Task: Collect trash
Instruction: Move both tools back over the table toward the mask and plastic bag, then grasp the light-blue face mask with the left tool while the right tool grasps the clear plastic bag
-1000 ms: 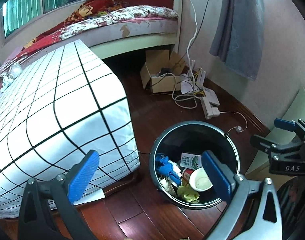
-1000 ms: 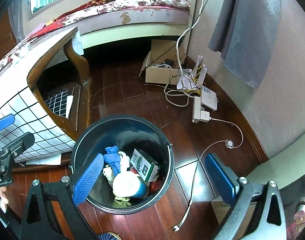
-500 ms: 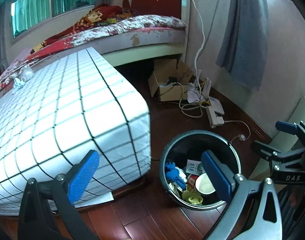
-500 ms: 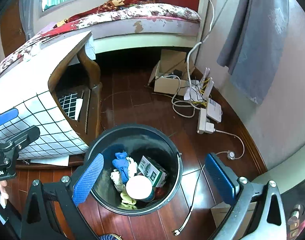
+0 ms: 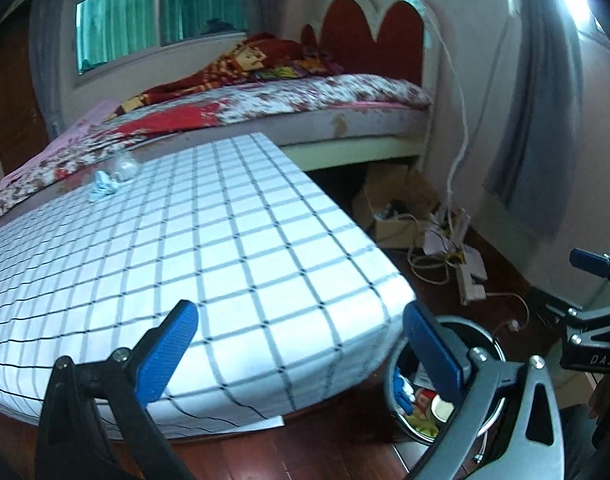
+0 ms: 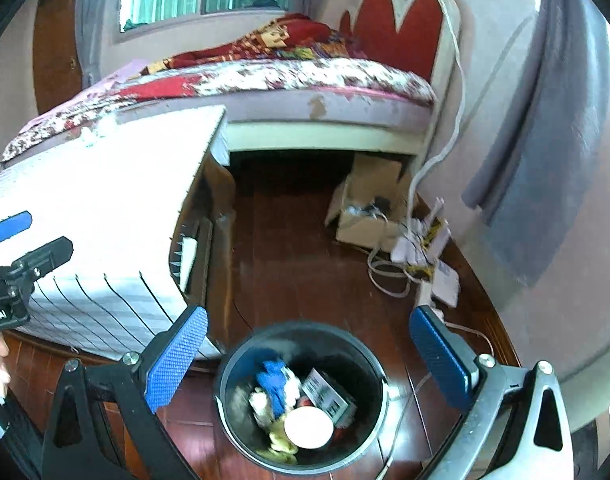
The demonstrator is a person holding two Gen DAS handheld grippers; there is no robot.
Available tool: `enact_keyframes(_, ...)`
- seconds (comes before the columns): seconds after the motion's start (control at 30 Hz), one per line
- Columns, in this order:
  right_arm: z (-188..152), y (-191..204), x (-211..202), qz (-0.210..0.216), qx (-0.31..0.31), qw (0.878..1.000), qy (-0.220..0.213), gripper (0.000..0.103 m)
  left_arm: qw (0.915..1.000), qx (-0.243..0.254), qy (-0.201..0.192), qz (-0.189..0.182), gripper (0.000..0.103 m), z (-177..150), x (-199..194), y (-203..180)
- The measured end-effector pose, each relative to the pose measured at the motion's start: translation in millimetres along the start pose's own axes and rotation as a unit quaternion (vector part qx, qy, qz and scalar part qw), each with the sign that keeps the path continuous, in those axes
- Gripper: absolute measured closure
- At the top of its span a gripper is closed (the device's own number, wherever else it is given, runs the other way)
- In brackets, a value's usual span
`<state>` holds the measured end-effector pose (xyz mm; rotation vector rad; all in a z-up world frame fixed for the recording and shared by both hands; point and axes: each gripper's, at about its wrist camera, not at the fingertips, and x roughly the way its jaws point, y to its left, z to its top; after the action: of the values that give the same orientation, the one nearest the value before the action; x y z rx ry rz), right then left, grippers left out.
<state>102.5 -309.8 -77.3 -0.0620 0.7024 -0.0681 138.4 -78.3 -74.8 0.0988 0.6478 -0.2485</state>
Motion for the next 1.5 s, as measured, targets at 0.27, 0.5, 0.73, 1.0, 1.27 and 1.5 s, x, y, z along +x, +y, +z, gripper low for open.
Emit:
enact_keyframes(0.27, 48.1, 63.2, 7.8, 0.048, -0.035, 0.998, -0.022, 0.001, 0.9979, -0.036, -0.013, 0.053, 0.000, 16.8, -9.3, 75.4)
enact_keyframes(0.5, 102.3, 122.9, 26.6, 0.105, -0.067, 0.992, -0.030, 0.001, 0.9930, -0.062, -0.016, 0.100, 0.001, 44.1, -10.4, 146.3)
enact_keyframes(0.73, 158.3, 189.9, 74.1, 0.136, -0.114, 0.983, -0.038, 0.001, 0.9856, -0.108, 0.006, 0.130, 0.002, 67.7, 27.3, 223.4)
enact_keyframes(1.0, 224.7, 263.3, 171.4, 0.162, -0.148, 0.976, 0.008, 0.001, 0.9814, -0.123, 0.014, 0.146, 0.004, 101.4, 106.5, 296.3)
enact_keyframes(1.27, 280.2, 307.0, 253.6, 0.155, -0.158, 0.975, 0.016, 0.001, 0.9809, -0.138, 0.053, 0.127, 0.013, 131.6, 205.2, 338.2)
enact_keyframes(1.5, 304.8, 327.0, 296.4, 0.170, -0.147, 0.974, 0.025, 0.001, 0.9762, -0.174, 0.090, 0.092, 0.033, 148.9, 252.8, 358.0)
